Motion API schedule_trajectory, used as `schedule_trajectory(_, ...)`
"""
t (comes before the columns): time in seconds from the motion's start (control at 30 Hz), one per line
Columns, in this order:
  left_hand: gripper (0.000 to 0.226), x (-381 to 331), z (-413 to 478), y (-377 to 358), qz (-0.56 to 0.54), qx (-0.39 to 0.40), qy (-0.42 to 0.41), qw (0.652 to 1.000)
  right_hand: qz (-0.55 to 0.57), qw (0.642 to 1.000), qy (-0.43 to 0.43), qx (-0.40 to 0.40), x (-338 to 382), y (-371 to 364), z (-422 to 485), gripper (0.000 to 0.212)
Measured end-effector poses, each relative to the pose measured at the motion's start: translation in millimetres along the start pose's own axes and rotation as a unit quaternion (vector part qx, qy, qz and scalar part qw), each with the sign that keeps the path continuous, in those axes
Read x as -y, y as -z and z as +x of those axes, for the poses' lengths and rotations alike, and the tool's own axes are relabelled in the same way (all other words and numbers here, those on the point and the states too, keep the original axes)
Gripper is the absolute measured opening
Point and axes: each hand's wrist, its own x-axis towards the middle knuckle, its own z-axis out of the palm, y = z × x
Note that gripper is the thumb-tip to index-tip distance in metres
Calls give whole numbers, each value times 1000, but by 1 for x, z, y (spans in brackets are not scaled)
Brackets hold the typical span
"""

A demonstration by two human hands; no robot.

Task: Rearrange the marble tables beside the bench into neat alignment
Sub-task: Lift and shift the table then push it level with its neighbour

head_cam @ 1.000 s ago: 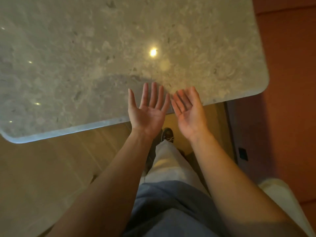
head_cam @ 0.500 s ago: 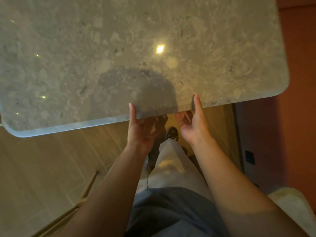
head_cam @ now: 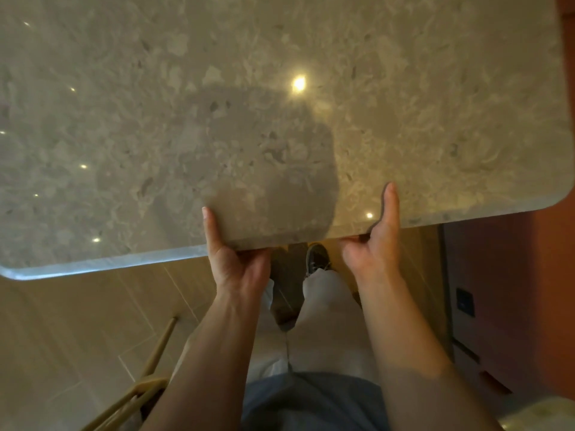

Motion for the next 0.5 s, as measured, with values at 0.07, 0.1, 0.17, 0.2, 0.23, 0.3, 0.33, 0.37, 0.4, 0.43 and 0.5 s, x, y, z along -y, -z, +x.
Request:
schedule_trajectory(0.07, 65, 1, 0, -2, -5, -9, 2, 1000, -2, 1000, -1, 0, 1, 3, 1, 30)
schedule_trajectory(0.1, 65, 2, 0, -3, -7, -14, 2, 1000, 2, 1000, -3, -5, 2, 2, 2, 28)
schedule_trajectory(0.17, 63, 2, 1, -3, -8, -23, -2, 1000, 8, 1000, -7, -21, 2, 2, 2, 31)
schedule_trajectory(0.2, 61, 2, 1, -4, -7, -21, -3, 1000, 11, 1000, -7, -22, 3, 1, 3, 29)
schedule_trajectory(0.23, 60, 3, 1, -5, -10, -18, -3, 1000, 9, 1000, -5, -19, 3, 0, 2, 27)
schedule_trajectory(0.3, 58, 4, 1, -4, -18, -16, -5, 1000, 7, 1000, -3, -15, 4, 1, -1, 27)
schedule_trajectory(0.33, 57, 5, 0, -4, -16, -17, -6, 1000, 6, 1000, -5, -12, 5, 1, -1, 27)
schedule_trajectory(0.37, 57, 5, 1, -5, -15, -18, -8, 1000, 4, 1000, -7, -7, 5, 1, -1, 28)
schedule_trajectory(0.4, 58, 6, 2, -5, -13, -21, -10, 1000, 3, 1000, -7, -5, 6, 1, 0, 30)
schedule_trajectory(0.43, 60, 7, 3, -6, -13, -22, -12, 1000, 2, 1000, -7, -3, 8, 0, 1, 34)
schedule_trajectory(0.5, 62, 9, 6, -10, -14, -22, -16, 1000, 0, 1000, -6, -1, 12, -2, 6, 44)
